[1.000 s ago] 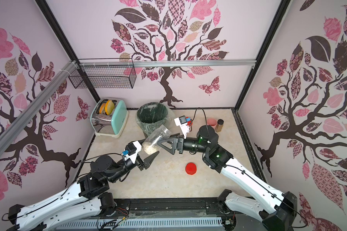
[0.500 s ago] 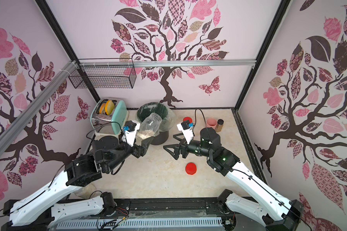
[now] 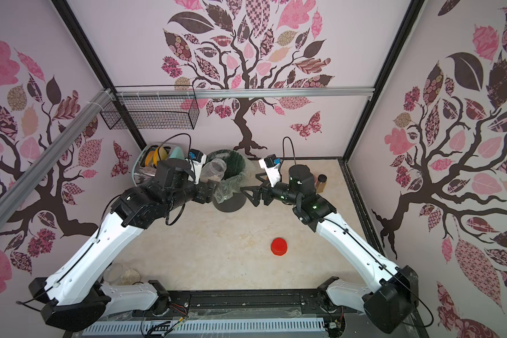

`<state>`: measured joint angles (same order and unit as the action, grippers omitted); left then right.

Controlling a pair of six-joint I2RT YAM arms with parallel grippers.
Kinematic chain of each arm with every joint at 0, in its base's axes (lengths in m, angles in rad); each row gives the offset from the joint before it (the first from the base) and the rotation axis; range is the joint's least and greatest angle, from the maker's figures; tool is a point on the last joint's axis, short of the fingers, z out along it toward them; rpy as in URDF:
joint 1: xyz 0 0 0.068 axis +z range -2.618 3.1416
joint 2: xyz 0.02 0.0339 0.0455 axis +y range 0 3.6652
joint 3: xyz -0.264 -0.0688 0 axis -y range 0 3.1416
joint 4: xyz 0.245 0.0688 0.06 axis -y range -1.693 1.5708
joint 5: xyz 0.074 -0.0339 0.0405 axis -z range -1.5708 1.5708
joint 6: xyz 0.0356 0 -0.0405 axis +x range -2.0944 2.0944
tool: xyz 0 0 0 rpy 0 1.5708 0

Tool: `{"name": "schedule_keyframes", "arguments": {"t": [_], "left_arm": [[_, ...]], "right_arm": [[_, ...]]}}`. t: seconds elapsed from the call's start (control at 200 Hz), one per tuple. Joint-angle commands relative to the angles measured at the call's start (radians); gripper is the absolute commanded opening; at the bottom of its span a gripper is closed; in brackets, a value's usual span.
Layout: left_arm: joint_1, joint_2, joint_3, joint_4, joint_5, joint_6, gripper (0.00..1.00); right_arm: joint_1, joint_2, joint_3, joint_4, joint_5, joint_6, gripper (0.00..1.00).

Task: Empty expired oatmeal from jars
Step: Pour the expired oatmeal into the trash bin.

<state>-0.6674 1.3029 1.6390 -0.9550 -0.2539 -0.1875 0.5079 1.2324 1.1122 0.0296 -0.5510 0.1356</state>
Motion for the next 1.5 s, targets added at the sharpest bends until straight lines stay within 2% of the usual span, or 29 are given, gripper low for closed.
{"name": "schedule_keyframes", "arguments": {"t": [0.0,0.23,0.505,0.675,0.93,1.14,1.496], "left_arm": [[0.036,0.046,0.060,-0.013,0.068,-0.006,0.00],[0.111,0.169,0.180,-0.073,0.122,-0.013,0.00],[0.142,0.346,0.410,-0.242,0.120,-0.060,0.00],[0.152,0.430,0.538,-0.327,0.122,-0.081,0.00],[0.157,0.486,0.586,-0.361,0.113,-0.129,0.00],[0.158,0.499,0.588,-0.375,0.096,-0.148,0.00],[0.189,0.550,0.685,-0.445,0.129,-0.222,0.00]], "right_arm": [[-0.020,0.023,0.058,0.051,-0.065,0.007,1.00],[-0.038,0.083,0.099,0.064,-0.077,-0.007,1.00],[-0.061,0.143,0.144,0.075,-0.110,-0.023,1.00],[-0.076,0.155,0.143,0.078,-0.135,-0.087,1.00],[-0.078,0.154,0.135,0.076,-0.156,-0.213,1.00],[-0.079,0.131,0.103,0.119,-0.225,-0.389,1.00],[-0.079,0.188,0.191,-0.004,-0.261,-0.596,1.00]]}}
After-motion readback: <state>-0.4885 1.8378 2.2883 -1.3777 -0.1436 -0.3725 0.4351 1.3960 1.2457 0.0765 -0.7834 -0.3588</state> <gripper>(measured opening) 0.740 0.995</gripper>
